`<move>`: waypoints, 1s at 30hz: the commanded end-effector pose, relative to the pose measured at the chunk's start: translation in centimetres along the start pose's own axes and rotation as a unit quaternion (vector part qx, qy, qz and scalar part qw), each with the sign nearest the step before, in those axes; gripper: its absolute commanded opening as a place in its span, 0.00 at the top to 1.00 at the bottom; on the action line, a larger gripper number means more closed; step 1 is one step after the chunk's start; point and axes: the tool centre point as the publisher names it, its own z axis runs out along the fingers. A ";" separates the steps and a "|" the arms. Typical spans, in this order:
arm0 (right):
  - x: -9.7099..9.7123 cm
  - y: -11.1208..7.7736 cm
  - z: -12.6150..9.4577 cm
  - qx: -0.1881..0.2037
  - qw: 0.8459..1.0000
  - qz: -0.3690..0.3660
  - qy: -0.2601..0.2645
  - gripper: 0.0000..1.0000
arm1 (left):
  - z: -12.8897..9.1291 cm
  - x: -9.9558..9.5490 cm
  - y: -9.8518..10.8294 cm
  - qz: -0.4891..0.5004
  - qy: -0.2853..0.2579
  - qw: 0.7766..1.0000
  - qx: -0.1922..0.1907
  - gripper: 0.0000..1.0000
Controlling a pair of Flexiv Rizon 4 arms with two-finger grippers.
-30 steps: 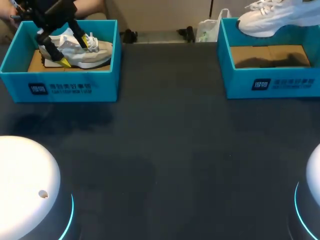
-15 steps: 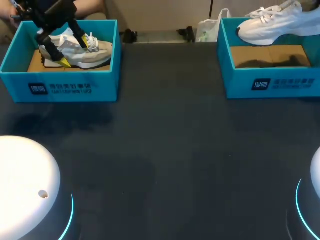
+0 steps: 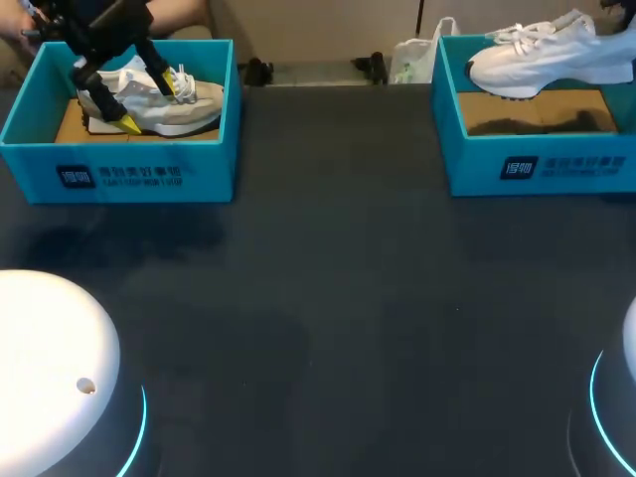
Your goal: Take the shoe out of the shoebox, open the shoe tongue, remove and reinsert the insole, then place the shoe into the shoebox
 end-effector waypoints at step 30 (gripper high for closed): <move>0.3 -0.9 4.1 0.026 0.999 0.020 0.020 1.00 | 0.0 0.0 0.0 0.000 0.000 1.000 -0.001 0.00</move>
